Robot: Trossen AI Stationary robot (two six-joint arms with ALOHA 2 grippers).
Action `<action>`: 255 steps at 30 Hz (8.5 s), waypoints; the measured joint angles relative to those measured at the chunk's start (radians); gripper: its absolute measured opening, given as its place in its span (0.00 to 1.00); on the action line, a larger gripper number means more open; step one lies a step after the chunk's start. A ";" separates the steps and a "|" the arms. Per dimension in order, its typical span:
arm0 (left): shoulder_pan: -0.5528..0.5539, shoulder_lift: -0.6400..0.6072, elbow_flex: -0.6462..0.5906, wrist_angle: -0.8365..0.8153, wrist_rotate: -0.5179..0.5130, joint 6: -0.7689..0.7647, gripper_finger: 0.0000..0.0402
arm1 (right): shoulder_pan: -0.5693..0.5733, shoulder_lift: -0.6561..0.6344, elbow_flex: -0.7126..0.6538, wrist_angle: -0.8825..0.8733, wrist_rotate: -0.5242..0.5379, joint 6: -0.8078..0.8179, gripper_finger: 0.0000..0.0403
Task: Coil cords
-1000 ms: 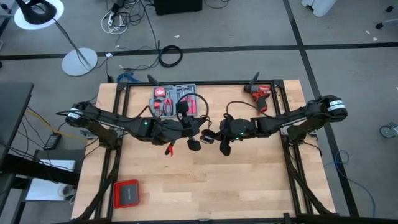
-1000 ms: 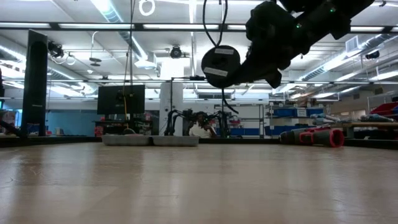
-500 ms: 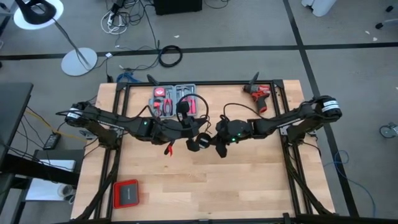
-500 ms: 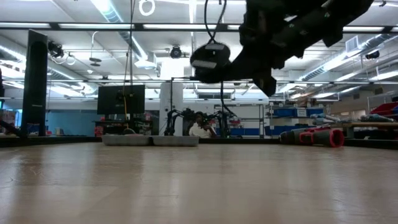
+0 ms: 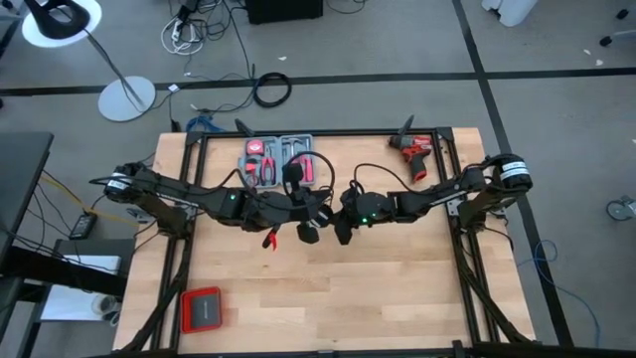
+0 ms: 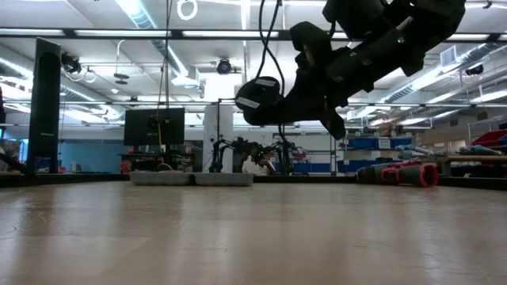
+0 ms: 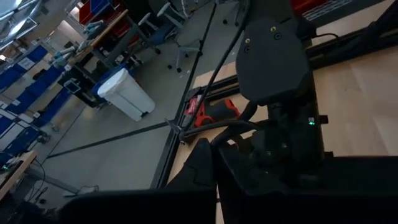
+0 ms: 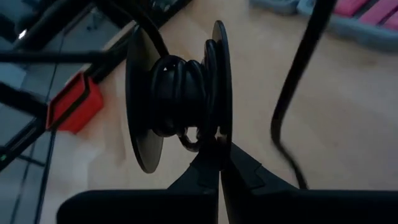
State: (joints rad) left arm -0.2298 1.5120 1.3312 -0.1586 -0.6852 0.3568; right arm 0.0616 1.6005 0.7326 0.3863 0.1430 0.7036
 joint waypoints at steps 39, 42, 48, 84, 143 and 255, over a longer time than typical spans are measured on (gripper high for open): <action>-0.146 0.085 0.000 -0.115 -0.107 -0.291 0.00 | -0.052 -0.059 0.033 0.095 0.291 -0.088 0.00; -0.155 0.085 0.000 -0.117 -0.102 -0.310 0.00 | -0.053 -0.067 0.033 0.121 0.290 -0.105 0.00; -0.159 0.085 -0.027 -0.110 -0.057 -0.343 0.00 | -0.052 -0.074 0.033 0.177 0.289 -0.143 0.00; -0.063 0.115 -0.092 -0.213 -0.057 -0.391 0.00 | 0.023 -0.188 0.032 0.157 0.260 -0.253 0.00; -0.135 0.124 -0.083 -0.192 -0.279 0.019 0.00 | 0.121 -0.247 0.033 -0.307 0.120 -0.199 0.00; -0.097 0.270 -0.088 0.351 -0.226 0.368 0.19 | 0.114 -0.248 0.036 -0.190 0.349 -0.279 0.00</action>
State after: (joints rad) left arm -0.3271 1.7817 1.2430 0.1922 -0.9108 0.7246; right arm 0.1756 1.3522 0.7689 0.1968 0.4921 0.4242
